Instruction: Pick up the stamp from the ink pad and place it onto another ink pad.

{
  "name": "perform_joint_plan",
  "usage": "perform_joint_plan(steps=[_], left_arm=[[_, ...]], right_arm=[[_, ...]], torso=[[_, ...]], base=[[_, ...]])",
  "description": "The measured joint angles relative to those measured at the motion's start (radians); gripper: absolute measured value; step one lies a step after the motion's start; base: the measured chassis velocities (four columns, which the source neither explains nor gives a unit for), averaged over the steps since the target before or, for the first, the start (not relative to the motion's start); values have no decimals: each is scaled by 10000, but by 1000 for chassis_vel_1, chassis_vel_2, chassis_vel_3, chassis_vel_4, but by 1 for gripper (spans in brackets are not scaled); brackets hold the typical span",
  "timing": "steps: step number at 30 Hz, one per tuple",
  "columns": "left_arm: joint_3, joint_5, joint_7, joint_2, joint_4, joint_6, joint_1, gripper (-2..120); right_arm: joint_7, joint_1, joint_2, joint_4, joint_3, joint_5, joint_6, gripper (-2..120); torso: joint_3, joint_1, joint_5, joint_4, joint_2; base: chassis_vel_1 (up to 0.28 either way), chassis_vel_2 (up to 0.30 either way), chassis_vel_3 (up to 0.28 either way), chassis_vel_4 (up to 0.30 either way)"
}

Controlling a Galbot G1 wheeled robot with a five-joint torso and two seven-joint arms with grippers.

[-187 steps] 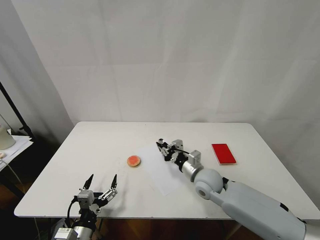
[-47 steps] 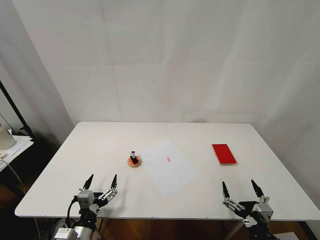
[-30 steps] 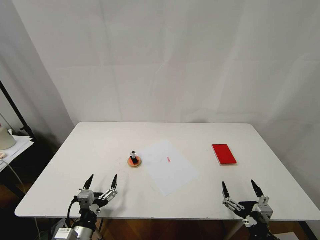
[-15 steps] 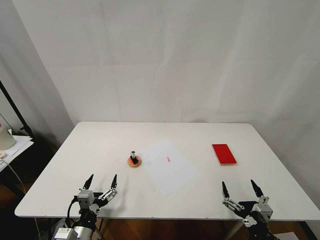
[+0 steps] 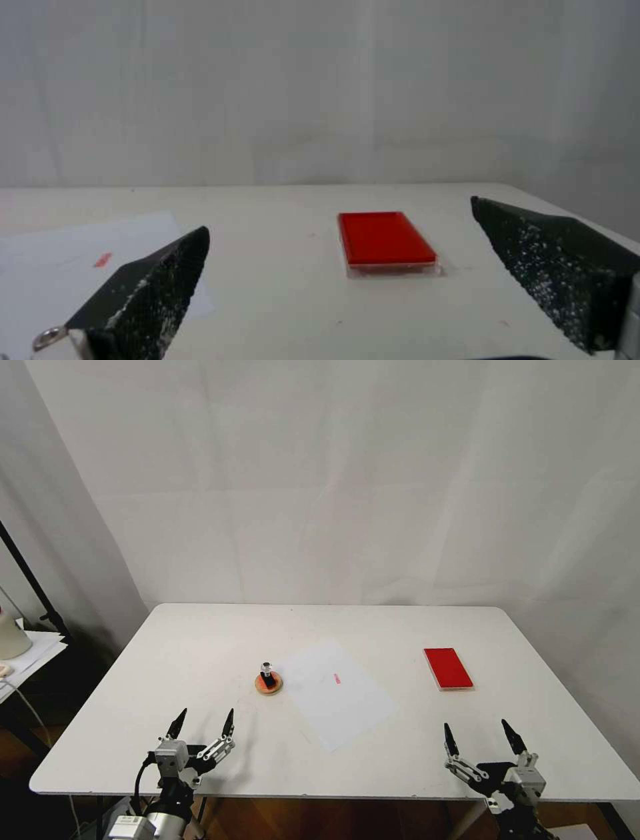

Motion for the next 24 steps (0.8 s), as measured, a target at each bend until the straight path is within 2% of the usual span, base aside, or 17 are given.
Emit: perform_joint_plan(steps=[24], left_arm=[[0, 0, 0, 0, 0, 0, 0, 100]], right_arm=[[0, 0, 0, 0, -1, 1, 0, 100]], torso=[[0, 0, 0, 0, 0]], base=[[0, 0, 0, 0]])
